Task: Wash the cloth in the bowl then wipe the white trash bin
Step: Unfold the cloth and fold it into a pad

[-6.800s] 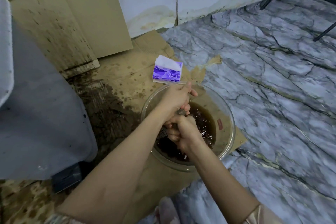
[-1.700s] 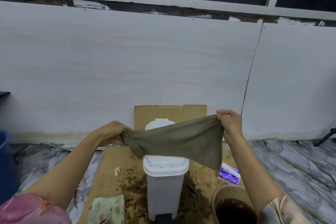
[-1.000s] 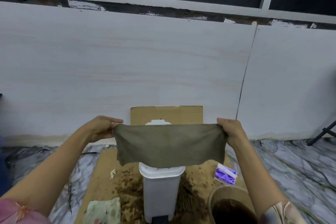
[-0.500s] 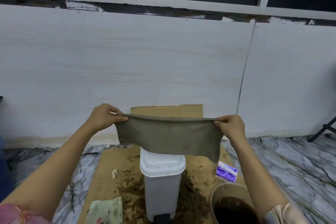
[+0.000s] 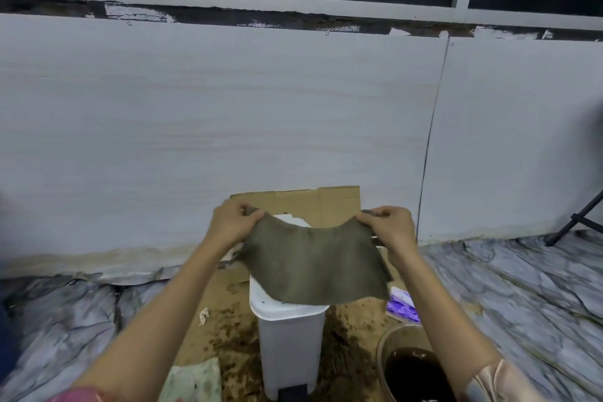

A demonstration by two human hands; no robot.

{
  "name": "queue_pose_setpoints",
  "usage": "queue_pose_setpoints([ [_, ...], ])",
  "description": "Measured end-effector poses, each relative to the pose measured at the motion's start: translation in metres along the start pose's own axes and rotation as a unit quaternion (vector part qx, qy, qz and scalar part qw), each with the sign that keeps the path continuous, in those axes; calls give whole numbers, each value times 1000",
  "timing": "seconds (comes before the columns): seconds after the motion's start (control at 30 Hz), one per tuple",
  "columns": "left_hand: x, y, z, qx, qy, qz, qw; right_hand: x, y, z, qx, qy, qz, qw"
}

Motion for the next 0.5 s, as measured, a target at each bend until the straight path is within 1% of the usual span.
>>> queue_pose_setpoints([
  [0.07,15,-28,-37,-12,-51,19,998,12,-16,18,-13,26,44,999],
  [0.17,32,-58,-82,-5,-123,94,988,31,-31,48,-52,50,138,988],
  [0.23,38,-66,-97,-46,-158,152,975,38,-31,61,-101,38,202,973],
  [0.27,39,-68,-101,-80,-176,162,968,40,-29,65,-111,34,224,968],
  [0.3,38,-68,-103,-106,-189,156,964,42,-26,68,-111,35,236,965],
  [0.37,34,-68,-102,-122,-198,119,965,44,-21,72,-68,68,229,969],
  [0.43,30,-65,-104,-113,-198,85,970,45,-17,78,-30,123,191,974],
  [0.5,29,-60,-109,-99,-198,78,972,44,-13,77,-8,157,154,975],
])
Point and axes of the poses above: each hand's wrist, its own x-axis away from the middle knuckle, its own y-axis out of the back of the hand, z = x × y, the point moved 5 cm from there along -x, towards the middle knuckle, and after that the axes turned 9 degrees about x, right-handed, at the moved point
